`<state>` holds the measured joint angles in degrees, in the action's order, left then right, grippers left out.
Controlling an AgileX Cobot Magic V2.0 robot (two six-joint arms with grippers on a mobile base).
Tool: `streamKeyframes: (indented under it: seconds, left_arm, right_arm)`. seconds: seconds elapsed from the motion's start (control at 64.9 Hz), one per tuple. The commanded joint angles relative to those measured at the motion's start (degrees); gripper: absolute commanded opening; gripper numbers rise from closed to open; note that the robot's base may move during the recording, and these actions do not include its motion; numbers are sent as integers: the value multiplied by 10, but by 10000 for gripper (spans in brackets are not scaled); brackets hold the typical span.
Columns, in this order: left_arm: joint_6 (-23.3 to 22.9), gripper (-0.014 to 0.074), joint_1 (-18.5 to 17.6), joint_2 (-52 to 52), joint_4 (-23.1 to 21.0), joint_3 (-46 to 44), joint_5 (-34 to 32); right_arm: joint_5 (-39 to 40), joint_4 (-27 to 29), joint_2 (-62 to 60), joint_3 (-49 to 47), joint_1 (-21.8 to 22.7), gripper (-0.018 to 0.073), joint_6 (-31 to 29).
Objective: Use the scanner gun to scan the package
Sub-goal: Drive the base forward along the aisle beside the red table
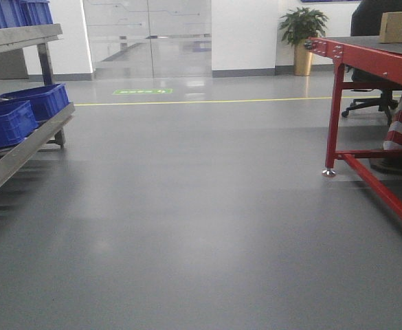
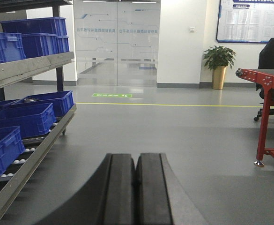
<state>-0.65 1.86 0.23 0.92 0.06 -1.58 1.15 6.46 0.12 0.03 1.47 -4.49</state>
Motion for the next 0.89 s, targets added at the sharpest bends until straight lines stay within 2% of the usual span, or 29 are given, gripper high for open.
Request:
streamKeyframes:
  seconds: [0.0, 0.879]
  left_arm:
    - [1, -111, -4, -2, -1, -1, -8]
    - [1, -111, -4, -2, -1, -1, -8]
  right_arm:
    - [5, -3, -1, 0, 1, -162, 1]
    - [5, -3, -1, 0, 1, -162, 1]
